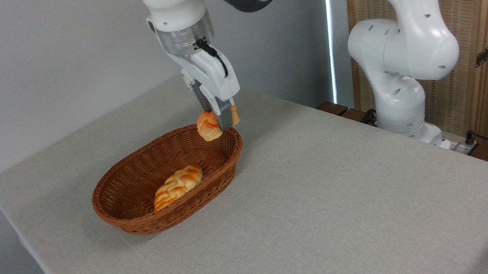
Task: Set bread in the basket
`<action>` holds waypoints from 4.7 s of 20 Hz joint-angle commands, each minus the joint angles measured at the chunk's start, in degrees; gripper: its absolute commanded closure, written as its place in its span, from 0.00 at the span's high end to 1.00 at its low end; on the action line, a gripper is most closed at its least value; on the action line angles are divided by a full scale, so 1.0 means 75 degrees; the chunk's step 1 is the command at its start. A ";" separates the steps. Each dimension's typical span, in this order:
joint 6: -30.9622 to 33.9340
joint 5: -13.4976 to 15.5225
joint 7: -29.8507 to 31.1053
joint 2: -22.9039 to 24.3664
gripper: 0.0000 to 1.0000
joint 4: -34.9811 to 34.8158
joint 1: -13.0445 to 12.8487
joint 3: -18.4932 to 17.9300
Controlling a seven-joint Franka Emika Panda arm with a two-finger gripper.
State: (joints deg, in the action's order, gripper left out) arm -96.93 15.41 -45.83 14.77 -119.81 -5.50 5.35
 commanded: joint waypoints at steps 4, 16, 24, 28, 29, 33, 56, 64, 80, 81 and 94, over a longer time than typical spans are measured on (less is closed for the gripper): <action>-0.0541 0.0734 0.0463 -0.0363 0.49 0.0119 -0.0063 0.0048; -0.0611 0.0606 0.0416 -0.0563 1.00 0.0072 -0.0286 0.0177; -0.0623 0.0617 0.0439 -0.0563 1.00 0.0084 -0.0286 0.0177; -0.0634 0.0606 0.0439 -0.0563 1.00 0.0084 -0.0286 0.0189; -0.0634 0.0617 0.0439 -0.0563 1.00 0.0084 -0.0286 0.0189; -0.0623 0.0606 0.0428 -0.0528 1.00 0.0095 -0.0286 0.0189; 0.1440 -0.2324 0.1200 -0.1452 1.00 0.3926 -0.0180 -0.0749; 0.1393 -0.2125 0.1224 -0.1828 1.00 0.4080 -0.0180 -0.0749; 0.1300 -0.2160 0.1177 -0.1852 1.00 0.3998 -0.0005 -0.0749; 0.1265 -0.2137 0.1177 -0.1840 1.00 0.3975 -0.0005 -0.0749; 0.0936 -0.1809 0.1224 -0.1782 1.00 0.3857 0.0019 -0.0866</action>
State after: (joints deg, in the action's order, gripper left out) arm -89.03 0.28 -37.58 1.25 -90.93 -5.32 -0.43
